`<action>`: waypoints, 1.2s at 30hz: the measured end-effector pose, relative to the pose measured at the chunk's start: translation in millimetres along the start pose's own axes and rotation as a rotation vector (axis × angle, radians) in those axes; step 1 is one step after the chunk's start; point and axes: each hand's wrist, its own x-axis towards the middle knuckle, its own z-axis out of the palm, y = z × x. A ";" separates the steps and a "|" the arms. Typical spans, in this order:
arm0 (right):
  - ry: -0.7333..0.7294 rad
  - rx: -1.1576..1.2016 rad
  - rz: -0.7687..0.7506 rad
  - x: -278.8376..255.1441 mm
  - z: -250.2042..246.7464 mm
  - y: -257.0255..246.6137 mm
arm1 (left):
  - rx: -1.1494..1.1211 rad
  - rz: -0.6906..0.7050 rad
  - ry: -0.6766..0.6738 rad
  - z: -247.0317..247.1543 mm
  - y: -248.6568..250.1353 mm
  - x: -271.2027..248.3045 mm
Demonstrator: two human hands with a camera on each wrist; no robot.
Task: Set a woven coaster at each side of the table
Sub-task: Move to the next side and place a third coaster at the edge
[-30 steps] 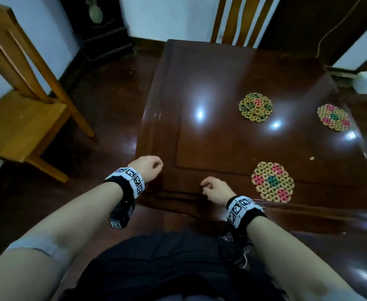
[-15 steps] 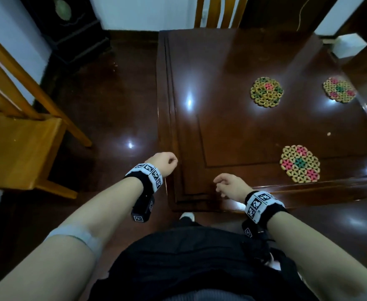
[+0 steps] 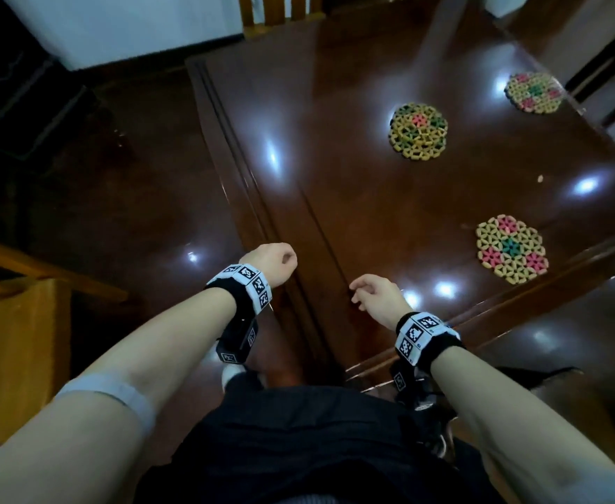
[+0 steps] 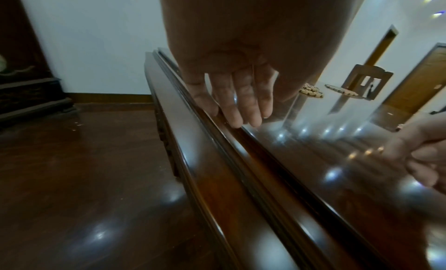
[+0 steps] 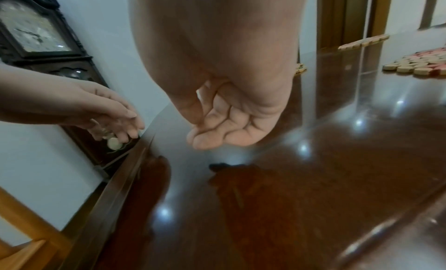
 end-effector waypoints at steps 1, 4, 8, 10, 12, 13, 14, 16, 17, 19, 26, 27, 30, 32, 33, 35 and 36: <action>0.021 0.004 0.024 1.9 3.7 -4.8 | 0.000 0.027 -0.019 -4.8 -6.0 8.4; 0.120 0.010 0.107 6.8 22.4 -20.5 | -0.029 0.127 -0.107 -19.3 -30.1 31.5; 0.204 0.008 0.199 10.2 57.3 -57.2 | -0.034 0.220 -0.194 -47.5 -69.6 53.9; 0.201 -0.013 0.202 13.8 71.1 -83.8 | -0.008 0.253 -0.189 -66.4 -85.3 64.7; 0.215 -0.025 0.196 18.5 78.4 -108.4 | 0.029 0.292 -0.170 -85.5 -95.2 75.6; 0.229 -0.022 0.203 21.3 79.6 -116.9 | 0.044 0.307 -0.158 -94.8 -97.4 81.8; 0.244 -0.017 0.212 23.7 78.3 -124.5 | 0.057 0.318 -0.149 -104.0 -97.5 88.9; 0.284 0.005 0.246 29.0 71.8 -131.9 | 0.085 0.340 -0.139 -120.4 -92.7 103.8; 0.307 0.023 0.268 30.5 66.1 -135.1 | 0.104 0.350 -0.135 -128.0 -88.1 111.1; 0.353 0.050 0.310 35.8 53.0 -137.1 | 0.141 0.363 -0.131 -140.5 -74.5 126.3; 0.485 0.182 0.406 91.2 12.5 -132.7 | 0.205 0.465 -0.176 -154.9 -8.7 192.8; 0.480 0.200 0.404 105.4 6.9 -131.7 | 0.192 0.476 -0.193 -154.8 1.3 205.0; 0.480 0.248 0.412 145.3 -13.9 -128.1 | 0.165 0.493 -0.251 -153.1 32.6 243.6; 0.502 0.297 0.424 166.8 -27.5 -125.0 | 0.155 0.486 -0.276 -152.3 57.7 267.5; 0.520 0.323 0.433 176.3 -34.6 -123.3 | 0.147 0.490 -0.280 -151.2 72.9 278.7; 0.553 0.344 0.459 194.8 -50.3 -118.8 | 0.106 0.511 -0.273 -146.7 105.4 300.2; 0.575 0.340 0.474 203.8 -59.0 -115.9 | 0.076 0.523 -0.267 -142.9 120.9 310.5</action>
